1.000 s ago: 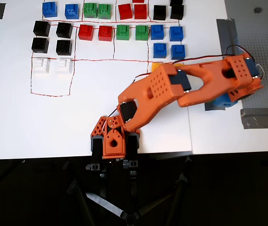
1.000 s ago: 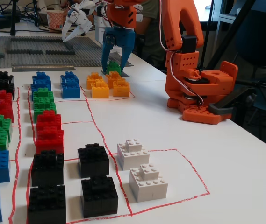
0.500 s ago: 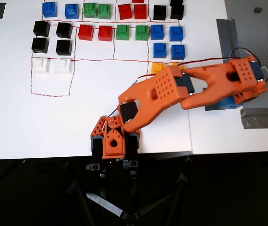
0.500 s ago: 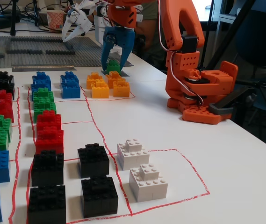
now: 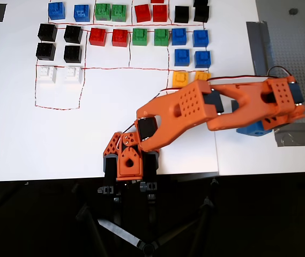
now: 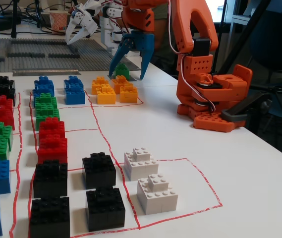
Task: Grab the block and put it in the grey marker
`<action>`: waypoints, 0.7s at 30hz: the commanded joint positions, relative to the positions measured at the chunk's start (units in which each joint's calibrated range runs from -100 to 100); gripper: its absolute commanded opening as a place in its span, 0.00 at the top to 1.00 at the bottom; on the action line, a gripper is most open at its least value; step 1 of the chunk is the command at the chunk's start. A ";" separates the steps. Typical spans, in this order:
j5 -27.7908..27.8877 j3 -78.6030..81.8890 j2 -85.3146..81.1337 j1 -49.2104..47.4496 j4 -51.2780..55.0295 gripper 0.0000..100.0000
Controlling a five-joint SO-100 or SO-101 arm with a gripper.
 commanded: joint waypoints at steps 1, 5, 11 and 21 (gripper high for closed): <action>-1.90 -6.73 -9.19 -1.68 2.31 0.59; -3.71 -5.91 -11.95 -4.84 2.72 0.59; -5.91 -5.91 -17.65 -10.58 3.54 0.70; -17.14 3.44 -29.83 -27.38 3.29 0.97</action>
